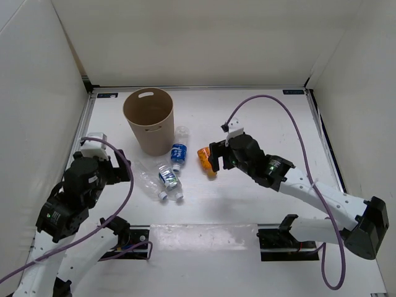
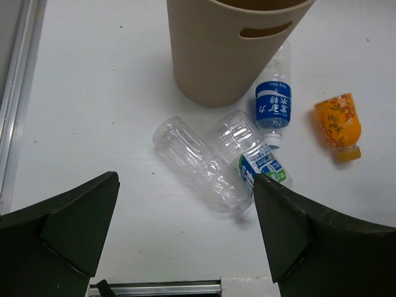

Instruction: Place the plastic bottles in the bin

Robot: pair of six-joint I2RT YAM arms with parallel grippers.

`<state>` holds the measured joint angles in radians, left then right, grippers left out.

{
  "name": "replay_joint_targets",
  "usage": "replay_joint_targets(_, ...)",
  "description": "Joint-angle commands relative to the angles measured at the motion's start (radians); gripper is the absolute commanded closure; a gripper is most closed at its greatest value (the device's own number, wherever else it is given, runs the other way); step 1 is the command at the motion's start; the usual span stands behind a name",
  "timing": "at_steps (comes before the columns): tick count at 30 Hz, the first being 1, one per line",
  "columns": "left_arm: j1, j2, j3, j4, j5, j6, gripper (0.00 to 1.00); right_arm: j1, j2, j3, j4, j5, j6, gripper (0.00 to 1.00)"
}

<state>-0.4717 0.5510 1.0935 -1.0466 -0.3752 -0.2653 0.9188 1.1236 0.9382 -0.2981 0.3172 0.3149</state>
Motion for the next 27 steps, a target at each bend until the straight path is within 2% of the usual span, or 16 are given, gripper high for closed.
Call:
replay_joint_targets(1, -0.002, -0.040, -0.007, 0.014, -0.065, -0.014, 0.00, 0.020, 0.001, 0.071, -0.010, 0.144, 0.059, 0.10)
replay_joint_targets(3, 0.001, -0.054, -0.009, 0.016, -0.067, -0.015, 0.00, -0.009, 0.010, 0.082, -0.032, 0.188, 0.101, 0.10)
replay_joint_targets(4, 0.001, -0.053, -0.009, 0.017, -0.065, -0.018, 0.00, -0.033, 0.027, 0.091, -0.035, 0.077, 0.095, 0.10)
replay_joint_targets(6, 0.001, -0.052, -0.012, 0.017, -0.064, -0.017, 0.00, -0.093, 0.065, 0.112, -0.052, 0.022, 0.098, 0.10)
replay_joint_targets(7, 0.002, -0.049, -0.011, 0.017, -0.062, -0.017, 0.00, -0.121, 0.111, 0.122, -0.049, -0.057, 0.092, 0.10)
replay_joint_targets(9, 0.002, -0.034, -0.011, 0.019, -0.056, -0.015, 0.00, -0.127, 0.148, 0.161, -0.071, -0.073, 0.084, 0.10)
replay_joint_targets(16, 0.005, -0.022, -0.011, 0.016, -0.054, -0.015, 0.00, -0.161, 0.464, 0.330, -0.176, -0.196, 0.124, 0.10)
replay_joint_targets(20, 0.005, -0.020, -0.012, 0.014, -0.054, -0.015, 0.00, -0.147, 0.654, 0.438, -0.234, -0.190, 0.138, 0.10)
replay_joint_targets(27, 0.005, -0.017, -0.011, 0.016, -0.054, -0.015, 0.00, -0.166, 0.768, 0.520, -0.265, -0.171, 0.156, 0.10)
